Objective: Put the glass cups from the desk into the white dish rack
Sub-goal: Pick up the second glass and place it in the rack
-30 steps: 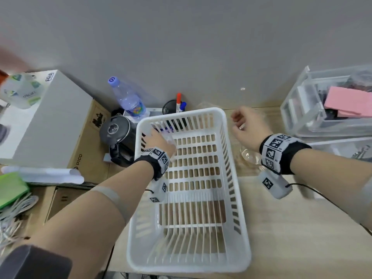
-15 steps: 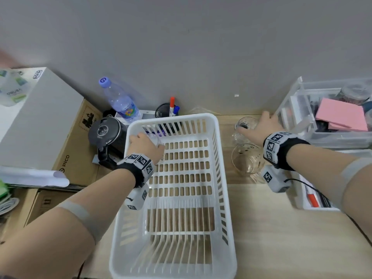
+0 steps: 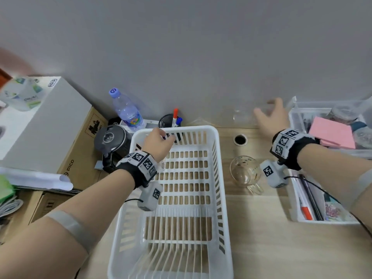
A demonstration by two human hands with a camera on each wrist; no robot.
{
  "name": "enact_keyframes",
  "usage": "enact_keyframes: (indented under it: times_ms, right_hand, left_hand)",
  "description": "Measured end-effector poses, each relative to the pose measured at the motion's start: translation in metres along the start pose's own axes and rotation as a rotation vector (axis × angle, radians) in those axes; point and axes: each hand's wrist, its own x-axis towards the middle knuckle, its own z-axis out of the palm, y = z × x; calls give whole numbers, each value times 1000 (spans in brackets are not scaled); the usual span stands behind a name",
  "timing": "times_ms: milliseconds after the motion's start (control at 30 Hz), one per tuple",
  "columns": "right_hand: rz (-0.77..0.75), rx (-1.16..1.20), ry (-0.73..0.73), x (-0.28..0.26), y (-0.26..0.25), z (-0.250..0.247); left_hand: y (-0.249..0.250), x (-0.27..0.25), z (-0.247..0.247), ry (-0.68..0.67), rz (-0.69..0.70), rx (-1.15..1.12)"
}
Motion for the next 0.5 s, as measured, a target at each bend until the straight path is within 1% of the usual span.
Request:
enact_keyframes:
  times_ms: [67, 100, 167, 233, 266, 333, 400, 500]
  right_hand:
    - [-17, 369, -52, -5, -15, -14]
    - [9, 485, -111, -10, -21, -15]
    - [73, 593, -267, -26, -34, -7]
    - [106, 638, -405, -42, -43, 11]
    - [115, 647, -456, -51, -49, 22]
    - [122, 647, -522, -61, -53, 46]
    - [111, 639, -564, -67, -55, 64]
    - [68, 567, -652, -76, -59, 78]
  left_hand:
    - [30, -1, -4, -139, 15, -282]
    - [45, -3, -6, -213, 27, -389]
    - [68, -8, -11, -340, 73, -499]
    - [85, -13, -16, -422, 110, -555]
    - [88, -14, -18, -441, 123, -573]
    - [85, -13, -23, -426, 128, -557]
    - [73, -10, -29, -390, 88, -497]
    - [53, -9, -35, -390, -6, -437]
